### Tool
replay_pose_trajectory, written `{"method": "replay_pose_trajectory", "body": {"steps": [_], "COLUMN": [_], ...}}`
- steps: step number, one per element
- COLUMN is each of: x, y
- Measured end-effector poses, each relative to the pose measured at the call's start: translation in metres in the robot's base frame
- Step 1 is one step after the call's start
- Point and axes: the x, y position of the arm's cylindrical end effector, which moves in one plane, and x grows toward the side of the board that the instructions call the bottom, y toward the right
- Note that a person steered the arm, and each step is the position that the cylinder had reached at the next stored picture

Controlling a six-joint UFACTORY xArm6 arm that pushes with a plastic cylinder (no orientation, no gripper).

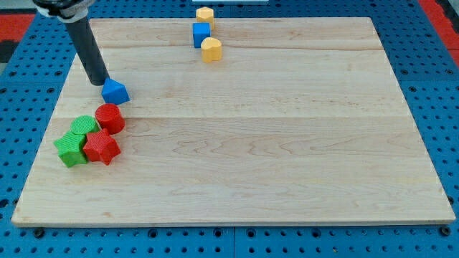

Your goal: Push the green star along with the red star towards the center of the board

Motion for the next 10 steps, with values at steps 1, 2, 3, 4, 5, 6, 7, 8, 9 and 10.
{"method": "replay_pose_trajectory", "body": {"steps": [1, 2, 3, 4, 5, 6, 7, 8, 9, 10], "x": [0.016, 0.022, 0.048, 0.073, 0.101, 0.136, 0.154, 0.154, 0.148, 0.127], "y": [0.0, -0.004, -0.041, -0.046, -0.046, -0.048, -0.048, -0.033, 0.036, 0.08]}}
